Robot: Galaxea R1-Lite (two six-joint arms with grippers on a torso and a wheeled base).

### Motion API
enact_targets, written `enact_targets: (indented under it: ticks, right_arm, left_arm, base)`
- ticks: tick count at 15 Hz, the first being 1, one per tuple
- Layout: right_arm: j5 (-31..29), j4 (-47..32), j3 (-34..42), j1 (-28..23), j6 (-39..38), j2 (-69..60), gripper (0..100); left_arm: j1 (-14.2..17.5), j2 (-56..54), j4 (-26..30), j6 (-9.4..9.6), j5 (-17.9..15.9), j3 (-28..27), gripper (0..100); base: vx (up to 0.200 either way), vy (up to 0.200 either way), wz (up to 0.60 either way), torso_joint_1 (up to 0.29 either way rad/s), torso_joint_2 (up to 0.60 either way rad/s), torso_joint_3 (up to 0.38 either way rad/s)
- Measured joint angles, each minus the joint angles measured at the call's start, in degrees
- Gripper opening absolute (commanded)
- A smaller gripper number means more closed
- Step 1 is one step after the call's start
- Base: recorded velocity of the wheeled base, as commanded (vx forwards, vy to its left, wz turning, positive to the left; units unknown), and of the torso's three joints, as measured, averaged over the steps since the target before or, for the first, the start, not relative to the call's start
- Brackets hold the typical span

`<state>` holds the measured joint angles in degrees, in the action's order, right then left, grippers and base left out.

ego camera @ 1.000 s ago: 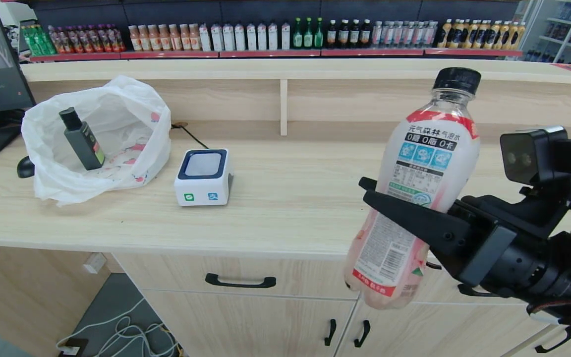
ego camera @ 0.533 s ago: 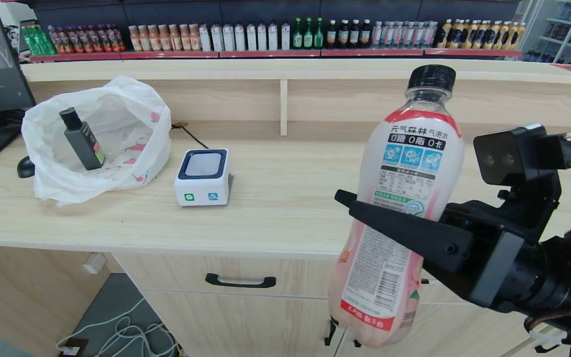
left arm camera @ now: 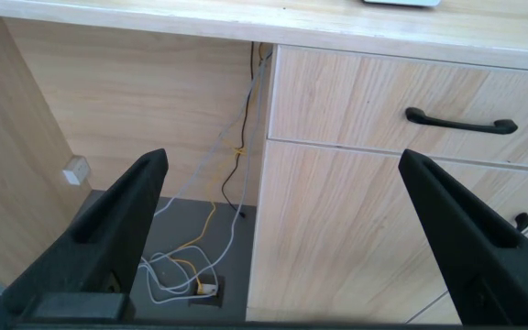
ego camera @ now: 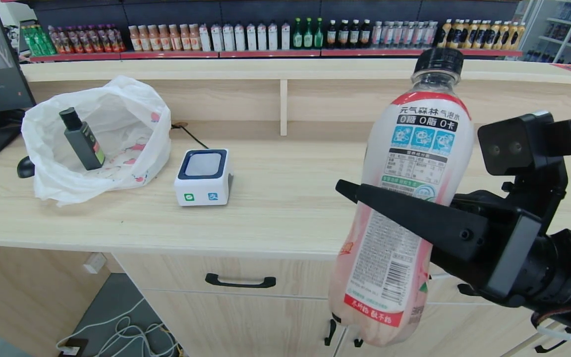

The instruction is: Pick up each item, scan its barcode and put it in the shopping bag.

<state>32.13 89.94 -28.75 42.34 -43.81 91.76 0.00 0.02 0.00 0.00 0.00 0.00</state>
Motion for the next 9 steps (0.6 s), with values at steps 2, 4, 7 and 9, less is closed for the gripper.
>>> enact_targets:
  ticks: [2, 4, 7, 9]
  right_arm:
    - [0.00, 0.00, -0.09, 0.00, -0.02, -0.04, 0]
    - [-0.01, 0.00, -0.09, -0.09, 0.00, -0.06, 0]
    - [-0.01, 0.02, -0.99, -0.28, 0.09, -0.15, 0]
    - [-0.01, 0.00, -0.88, -0.48, 0.11, -0.35, 0]
  left_arm:
    - [0.00, 0.00, 0.00, 0.00, 0.00, 0.00, 100]
    - [0.00, 0.00, 0.00, 0.00, 0.00, 0.00, 100]
    - [0.00, 0.00, 0.00, 0.00, 0.00, 0.00, 100]
    - [0.00, 0.00, 0.00, 0.00, 0.00, 0.00, 100]
  base:
    - [0.000, 0.000, 0.00, 0.000, 0.00, 0.000]
    - [0.000, 0.000, 0.00, 0.000, 0.00, 0.000]
    - [0.000, 0.000, 0.00, 0.000, 0.00, 0.000]
    - [0.000, 0.000, 0.00, 0.000, 0.00, 0.000]
